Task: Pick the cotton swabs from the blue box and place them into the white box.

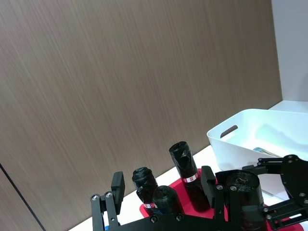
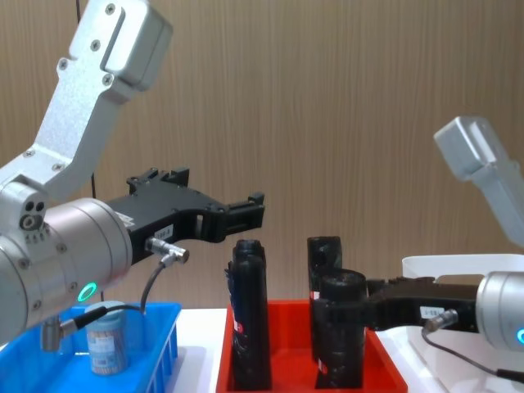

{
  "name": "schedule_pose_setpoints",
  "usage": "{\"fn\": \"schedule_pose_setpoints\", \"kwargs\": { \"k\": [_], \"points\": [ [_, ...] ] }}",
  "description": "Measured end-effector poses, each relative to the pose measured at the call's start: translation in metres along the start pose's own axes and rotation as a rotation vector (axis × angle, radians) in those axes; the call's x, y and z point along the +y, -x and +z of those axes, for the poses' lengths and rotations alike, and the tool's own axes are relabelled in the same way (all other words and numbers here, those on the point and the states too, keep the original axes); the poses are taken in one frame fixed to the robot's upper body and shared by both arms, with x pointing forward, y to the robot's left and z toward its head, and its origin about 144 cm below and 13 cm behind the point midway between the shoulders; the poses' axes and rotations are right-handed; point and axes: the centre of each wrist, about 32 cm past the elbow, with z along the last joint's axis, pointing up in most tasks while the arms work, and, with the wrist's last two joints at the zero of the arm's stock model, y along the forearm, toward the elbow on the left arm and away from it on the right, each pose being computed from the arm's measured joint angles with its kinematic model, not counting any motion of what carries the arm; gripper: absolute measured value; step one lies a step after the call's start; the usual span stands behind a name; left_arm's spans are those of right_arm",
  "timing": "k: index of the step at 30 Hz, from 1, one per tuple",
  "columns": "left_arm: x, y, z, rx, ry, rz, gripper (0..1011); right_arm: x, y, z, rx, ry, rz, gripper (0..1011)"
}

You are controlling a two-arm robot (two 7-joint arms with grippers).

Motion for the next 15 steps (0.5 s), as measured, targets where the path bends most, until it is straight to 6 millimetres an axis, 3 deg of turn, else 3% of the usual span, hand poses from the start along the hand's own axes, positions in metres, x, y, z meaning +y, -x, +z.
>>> {"fn": "schedule_pose_setpoints", "kwargs": {
  "k": [10, 15],
  "points": [
    [0.000, 0.000, 0.000, 0.000, 0.000, 0.000, 1004, 0.012, 0.001, 0.001, 0.003, 0.012, 0.005, 964],
    [0.000, 0.000, 0.000, 0.000, 0.000, 0.000, 1004, 0.015, 0.001, 0.002, -0.004, 0.012, 0.010, 814]
  ]
}}
